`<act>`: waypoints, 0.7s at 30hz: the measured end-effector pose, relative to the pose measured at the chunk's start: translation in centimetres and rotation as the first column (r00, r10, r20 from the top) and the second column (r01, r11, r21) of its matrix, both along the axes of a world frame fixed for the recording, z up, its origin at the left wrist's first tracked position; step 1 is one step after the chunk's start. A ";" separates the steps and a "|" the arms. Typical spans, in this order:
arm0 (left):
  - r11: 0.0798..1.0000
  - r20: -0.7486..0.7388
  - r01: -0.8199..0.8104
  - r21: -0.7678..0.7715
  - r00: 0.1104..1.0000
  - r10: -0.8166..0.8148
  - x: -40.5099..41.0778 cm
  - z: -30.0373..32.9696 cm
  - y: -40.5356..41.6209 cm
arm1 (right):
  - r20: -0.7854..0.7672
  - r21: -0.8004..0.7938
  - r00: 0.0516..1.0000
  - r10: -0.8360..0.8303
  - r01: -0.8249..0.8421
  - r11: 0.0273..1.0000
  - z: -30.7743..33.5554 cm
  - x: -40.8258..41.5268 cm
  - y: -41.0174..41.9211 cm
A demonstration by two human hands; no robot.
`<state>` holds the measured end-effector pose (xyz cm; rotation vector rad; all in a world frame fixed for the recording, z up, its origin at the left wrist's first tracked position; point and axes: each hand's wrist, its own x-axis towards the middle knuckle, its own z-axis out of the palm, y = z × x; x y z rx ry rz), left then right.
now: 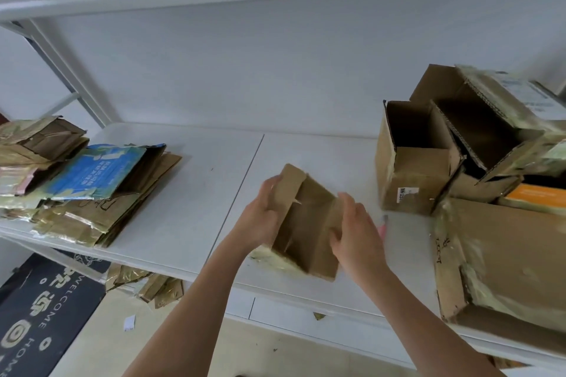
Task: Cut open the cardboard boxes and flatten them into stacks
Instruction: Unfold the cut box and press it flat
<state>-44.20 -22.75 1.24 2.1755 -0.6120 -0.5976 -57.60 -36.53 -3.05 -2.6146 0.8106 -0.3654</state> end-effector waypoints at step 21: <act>0.998 -0.245 0.058 -0.035 0.967 -0.065 -0.3 -3.7 2.5 | -0.017 -0.171 0.979 -0.203 0.198 0.965 -2.9 6.5 -0.7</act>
